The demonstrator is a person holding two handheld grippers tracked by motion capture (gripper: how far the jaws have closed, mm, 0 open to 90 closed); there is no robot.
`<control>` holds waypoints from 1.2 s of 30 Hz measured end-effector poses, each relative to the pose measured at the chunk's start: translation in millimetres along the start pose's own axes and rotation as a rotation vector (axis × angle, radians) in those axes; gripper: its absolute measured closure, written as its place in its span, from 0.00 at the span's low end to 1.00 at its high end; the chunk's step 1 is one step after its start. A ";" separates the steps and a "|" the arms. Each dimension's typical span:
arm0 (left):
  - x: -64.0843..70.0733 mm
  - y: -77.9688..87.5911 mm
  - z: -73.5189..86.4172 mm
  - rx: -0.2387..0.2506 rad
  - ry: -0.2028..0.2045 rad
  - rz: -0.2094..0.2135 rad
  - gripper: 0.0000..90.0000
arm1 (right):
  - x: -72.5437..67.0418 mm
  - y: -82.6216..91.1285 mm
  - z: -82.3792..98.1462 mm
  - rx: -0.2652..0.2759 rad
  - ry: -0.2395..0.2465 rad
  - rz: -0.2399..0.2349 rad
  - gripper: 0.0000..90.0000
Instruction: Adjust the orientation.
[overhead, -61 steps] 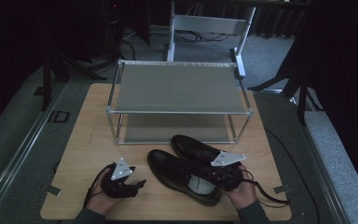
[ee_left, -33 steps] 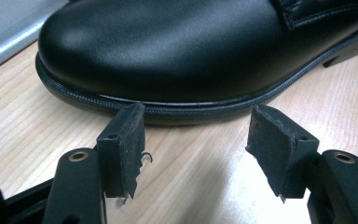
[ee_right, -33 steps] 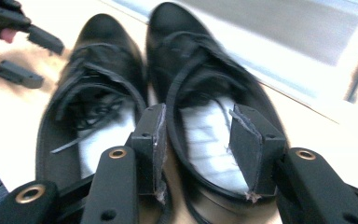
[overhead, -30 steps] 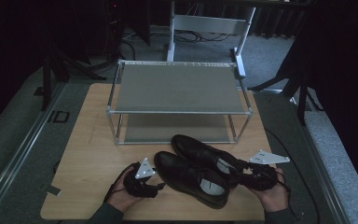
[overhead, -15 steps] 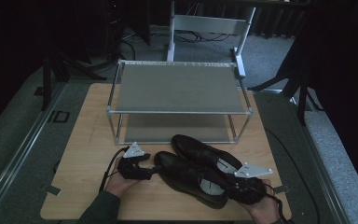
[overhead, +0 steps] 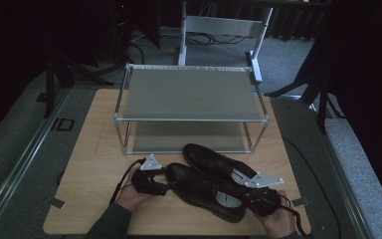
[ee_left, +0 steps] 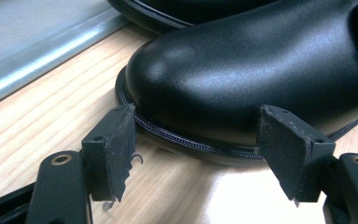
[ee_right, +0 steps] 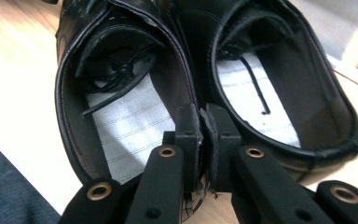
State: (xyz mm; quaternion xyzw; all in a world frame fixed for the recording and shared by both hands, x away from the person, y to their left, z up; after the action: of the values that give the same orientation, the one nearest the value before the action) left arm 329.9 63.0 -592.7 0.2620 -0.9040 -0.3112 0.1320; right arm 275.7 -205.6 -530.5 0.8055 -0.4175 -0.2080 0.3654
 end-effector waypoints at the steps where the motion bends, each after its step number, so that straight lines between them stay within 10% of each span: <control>1: 1.8 -1.4 -0.7 0.000 -0.001 0.003 0.34 | 2.3 1.1 0.6 0.000 -0.003 0.007 0.94; 12: 2.3 -4.4 -2.7 -0.001 -0.011 -0.019 0.35 | 10.0 19.4 -12.4 0.105 0.046 -0.059 0.54; 18: 1.4 -4.6 -2.2 0.002 -0.014 -0.029 0.36 | 21.0 -6.6 -10.7 -0.008 0.085 -0.076 0.35; 24: -3.3 -2.5 -2.4 0.011 -0.006 -0.050 0.34 | 18.1 -24.0 -6.4 -0.136 0.163 -0.077 0.39; 36: -84.5 4.2 13.2 -0.071 0.097 -0.455 0.44 | 18.2 -29.9 -6.7 -0.220 0.127 -0.123 0.73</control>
State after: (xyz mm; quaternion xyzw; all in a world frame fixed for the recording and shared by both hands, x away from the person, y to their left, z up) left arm 393.0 119.3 -606.7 0.4688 -0.8027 -0.3517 0.1109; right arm 305.8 -206.3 -549.5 0.7962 -0.3182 -0.2232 0.4637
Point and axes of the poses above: each handheld gripper's, and its own axes: y roughly backward along the jaws, z roughly out of its underside, x roughly to its right, the point moved 8 cm from there along -y, roughly forward along the jaws, and after that the axes turned 8 degrees about -y, right-handed, at the moved point
